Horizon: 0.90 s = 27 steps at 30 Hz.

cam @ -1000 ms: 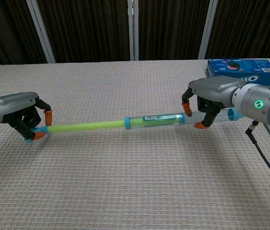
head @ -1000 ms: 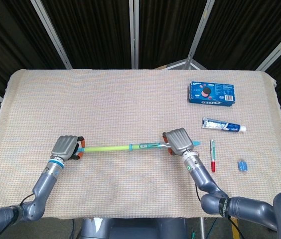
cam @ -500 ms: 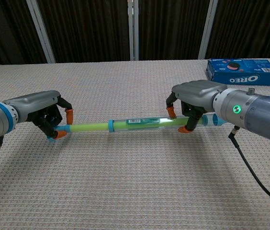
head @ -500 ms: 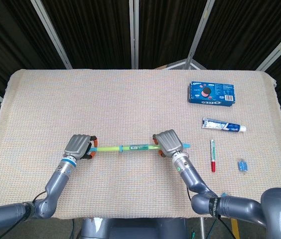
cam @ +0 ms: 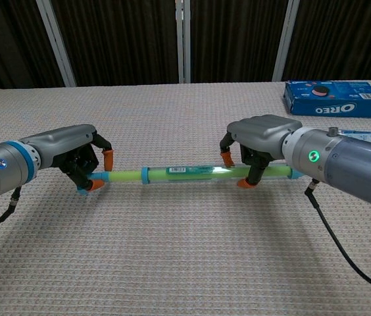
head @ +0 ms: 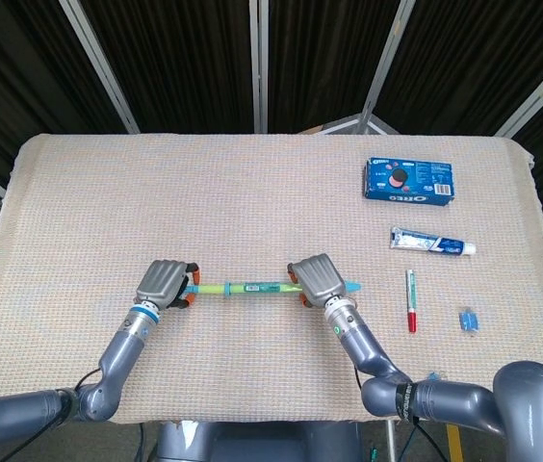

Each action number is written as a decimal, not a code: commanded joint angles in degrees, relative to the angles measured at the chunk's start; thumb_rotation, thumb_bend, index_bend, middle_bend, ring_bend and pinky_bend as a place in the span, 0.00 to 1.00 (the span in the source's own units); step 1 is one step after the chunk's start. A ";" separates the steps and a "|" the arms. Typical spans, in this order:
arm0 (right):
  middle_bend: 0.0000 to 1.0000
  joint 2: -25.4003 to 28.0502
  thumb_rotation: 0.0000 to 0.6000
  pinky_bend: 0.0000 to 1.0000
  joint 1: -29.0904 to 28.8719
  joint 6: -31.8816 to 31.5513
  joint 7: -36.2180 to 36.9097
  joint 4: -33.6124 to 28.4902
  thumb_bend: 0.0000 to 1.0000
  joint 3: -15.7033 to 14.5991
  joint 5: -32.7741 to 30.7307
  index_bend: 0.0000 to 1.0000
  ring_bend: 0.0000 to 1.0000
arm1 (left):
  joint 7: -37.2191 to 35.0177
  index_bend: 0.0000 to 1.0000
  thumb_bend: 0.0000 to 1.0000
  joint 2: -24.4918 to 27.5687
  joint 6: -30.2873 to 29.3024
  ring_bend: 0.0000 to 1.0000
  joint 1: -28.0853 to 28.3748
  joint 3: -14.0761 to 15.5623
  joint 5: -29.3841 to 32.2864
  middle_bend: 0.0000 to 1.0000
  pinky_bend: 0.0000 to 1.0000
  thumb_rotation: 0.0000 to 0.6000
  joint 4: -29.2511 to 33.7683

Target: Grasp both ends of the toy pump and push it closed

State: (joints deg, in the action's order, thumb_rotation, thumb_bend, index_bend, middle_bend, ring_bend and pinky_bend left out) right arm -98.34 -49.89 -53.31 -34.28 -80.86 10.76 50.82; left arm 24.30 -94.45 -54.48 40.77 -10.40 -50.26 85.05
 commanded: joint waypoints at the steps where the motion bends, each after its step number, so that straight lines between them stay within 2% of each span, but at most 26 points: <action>1: 1.00 -0.13 1.00 1.00 -0.07 -0.05 -0.07 0.08 0.48 -0.09 -0.09 0.71 1.00 | -0.04 0.72 0.43 -0.15 -0.07 0.80 0.11 0.04 0.09 0.85 0.98 1.00 -0.09; 3: 1.00 -0.27 1.00 1.00 -0.10 -0.15 -0.12 0.15 0.48 -0.22 -0.14 0.71 1.00 | -0.15 0.72 0.43 -0.23 -0.03 0.80 0.23 0.12 0.21 0.85 0.98 1.00 -0.18; 5: 1.00 -0.30 1.00 1.00 -0.10 -0.23 -0.06 0.18 0.48 -0.28 -0.16 0.68 1.00 | -0.29 0.67 0.42 -0.22 -0.05 0.80 0.27 0.21 0.13 0.85 0.98 1.00 -0.20; 6: 1.00 -0.25 1.00 1.00 -0.08 -0.26 0.02 0.19 0.44 -0.34 -0.03 0.61 1.00 | -0.40 0.58 0.41 -0.17 -0.03 0.80 0.27 0.29 0.04 0.85 0.98 1.00 -0.20; 7: 1.00 -0.19 1.00 1.00 -0.05 -0.30 0.06 0.19 0.38 -0.38 0.05 0.53 1.00 | -0.51 0.46 0.39 -0.10 0.00 0.80 0.25 0.35 -0.04 0.85 0.98 1.00 -0.17; 8: 1.00 -0.10 1.00 1.00 0.00 -0.37 0.08 0.15 0.25 -0.43 0.06 0.39 1.00 | -0.64 0.36 0.38 0.00 0.05 0.80 0.22 0.42 -0.12 0.85 0.98 1.00 -0.14; 9: 1.00 0.00 1.00 1.00 0.07 -0.52 0.06 0.06 0.12 -0.42 0.01 0.24 1.00 | -0.77 0.20 0.34 0.12 0.11 0.80 0.19 0.48 -0.17 0.85 0.98 1.00 -0.08; 10: 1.00 0.22 1.00 1.00 0.16 -0.78 0.06 -0.18 0.06 -0.37 -0.01 0.16 1.00 | -0.96 0.09 0.30 0.32 0.16 0.80 0.12 0.56 -0.24 0.85 0.98 1.00 0.01; 11: 1.00 0.37 1.00 1.00 0.26 -1.08 0.09 -0.38 0.01 -0.29 0.04 0.08 1.00 | -1.06 0.04 0.28 0.50 0.15 0.80 0.08 0.61 -0.31 0.85 0.98 1.00 0.07; 12: 1.00 0.82 1.00 1.00 0.47 -1.69 0.11 -0.84 0.00 -0.23 0.31 0.03 1.00 | -1.27 0.01 0.26 0.86 -0.02 0.80 -0.08 0.72 -0.52 0.85 0.98 1.00 0.22; 19: 1.00 7.85 1.00 1.00 3.77 -6.15 0.90 -8.37 0.00 -0.99 2.72 0.00 1.00 | -3.80 0.00 0.26 5.36 -3.15 0.80 -2.71 1.11 -2.79 0.85 0.97 1.00 3.22; 23: 1.00 14.32 1.00 1.00 7.69 -10.29 4.27 -13.88 0.00 -2.44 7.44 0.00 1.00 | -6.46 0.00 0.26 9.96 -6.98 0.77 -5.69 1.77 -6.39 0.81 0.95 1.00 6.28; 26: 0.95 18.88 1.00 1.00 10.88 -13.67 8.37 -16.26 0.00 -3.67 12.45 0.00 0.96 | -8.80 0.00 0.21 13.37 -10.26 0.65 -8.26 2.58 -9.68 0.68 0.82 1.00 8.36; 27: 0.91 21.11 1.00 1.00 12.60 -15.56 11.00 -16.87 0.00 -4.39 15.44 0.00 0.92 | -9.97 0.00 0.17 15.09 -12.27 0.58 -9.74 3.07 -11.46 0.60 0.73 1.00 9.28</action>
State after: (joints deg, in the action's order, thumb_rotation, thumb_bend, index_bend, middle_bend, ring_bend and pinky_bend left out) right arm -81.92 -41.03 -64.90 -28.05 -95.11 8.06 60.91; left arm 16.53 -82.19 -63.74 33.53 -8.27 -58.87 92.37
